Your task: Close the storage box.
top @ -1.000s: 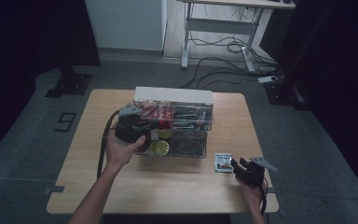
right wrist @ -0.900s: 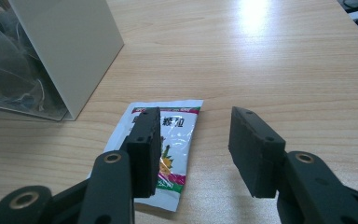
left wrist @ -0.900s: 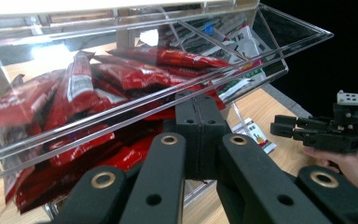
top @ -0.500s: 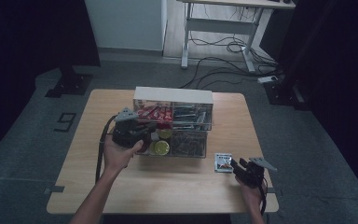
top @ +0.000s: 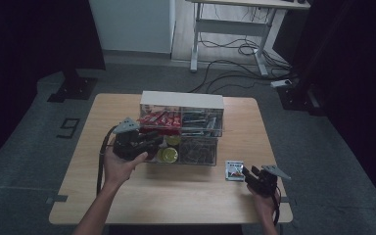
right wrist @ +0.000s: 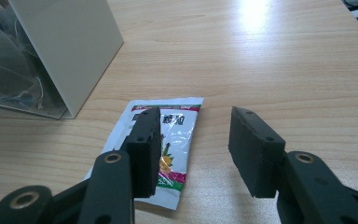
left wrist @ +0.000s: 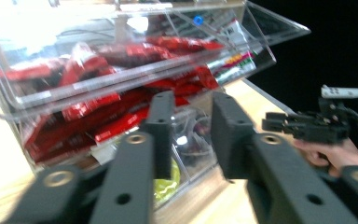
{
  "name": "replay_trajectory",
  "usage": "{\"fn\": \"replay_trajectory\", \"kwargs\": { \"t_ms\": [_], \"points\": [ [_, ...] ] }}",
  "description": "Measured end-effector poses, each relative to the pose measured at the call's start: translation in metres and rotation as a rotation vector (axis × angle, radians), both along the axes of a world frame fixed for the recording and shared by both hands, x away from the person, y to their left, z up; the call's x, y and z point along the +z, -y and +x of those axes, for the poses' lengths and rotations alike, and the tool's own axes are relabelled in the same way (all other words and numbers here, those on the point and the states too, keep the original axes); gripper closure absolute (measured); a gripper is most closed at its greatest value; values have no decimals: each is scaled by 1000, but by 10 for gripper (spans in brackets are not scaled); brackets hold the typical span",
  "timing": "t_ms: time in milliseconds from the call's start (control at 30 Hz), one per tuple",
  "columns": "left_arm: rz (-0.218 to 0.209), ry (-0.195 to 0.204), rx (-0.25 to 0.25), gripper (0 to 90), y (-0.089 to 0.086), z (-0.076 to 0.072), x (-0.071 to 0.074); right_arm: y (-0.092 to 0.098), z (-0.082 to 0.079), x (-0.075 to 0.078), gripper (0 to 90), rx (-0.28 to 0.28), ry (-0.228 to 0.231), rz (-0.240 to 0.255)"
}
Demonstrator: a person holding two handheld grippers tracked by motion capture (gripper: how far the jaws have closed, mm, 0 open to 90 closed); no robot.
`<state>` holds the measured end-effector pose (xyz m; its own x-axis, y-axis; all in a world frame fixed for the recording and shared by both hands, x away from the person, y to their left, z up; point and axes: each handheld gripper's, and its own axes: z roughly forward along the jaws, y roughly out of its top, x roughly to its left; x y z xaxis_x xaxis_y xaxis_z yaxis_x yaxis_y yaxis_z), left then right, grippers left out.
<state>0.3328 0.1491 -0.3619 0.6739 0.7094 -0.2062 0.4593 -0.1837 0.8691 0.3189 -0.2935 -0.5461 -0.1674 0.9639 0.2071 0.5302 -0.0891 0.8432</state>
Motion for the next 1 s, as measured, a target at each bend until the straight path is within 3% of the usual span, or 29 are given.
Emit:
{"fn": "replay_trajectory", "kwargs": {
  "t_ms": [300,533,767,1000],
  "points": [
    [22,10,-15,492,-14,-12,-26,1,-1,0,537,4,12,-2],
    [69,28,47,429,-25,-23,-50,5,-2,1,535,8,28,-3],
    [64,-6,74,397,-35,-23,-77,8,-3,-1,523,5,26,1],
    [86,-60,128,387,-47,-20,-113,13,-5,-3,513,22,25,-8]
  ]
}}
